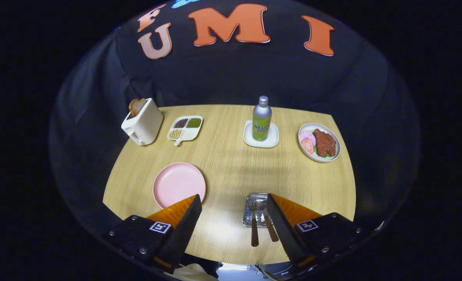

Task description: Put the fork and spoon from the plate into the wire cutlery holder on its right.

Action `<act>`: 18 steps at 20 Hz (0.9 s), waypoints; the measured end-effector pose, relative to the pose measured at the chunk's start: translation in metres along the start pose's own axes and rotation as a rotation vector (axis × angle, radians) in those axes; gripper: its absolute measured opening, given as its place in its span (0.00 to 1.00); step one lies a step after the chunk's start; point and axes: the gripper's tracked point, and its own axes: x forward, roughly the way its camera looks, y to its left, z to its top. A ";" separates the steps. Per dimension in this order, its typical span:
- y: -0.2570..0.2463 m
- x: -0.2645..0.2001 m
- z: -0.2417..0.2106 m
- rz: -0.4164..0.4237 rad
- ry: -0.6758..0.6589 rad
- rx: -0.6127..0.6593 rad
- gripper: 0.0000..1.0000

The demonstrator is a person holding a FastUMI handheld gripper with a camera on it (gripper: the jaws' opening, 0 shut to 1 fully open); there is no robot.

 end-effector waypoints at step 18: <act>-0.027 -0.112 0.083 -0.158 -0.623 0.068 1.00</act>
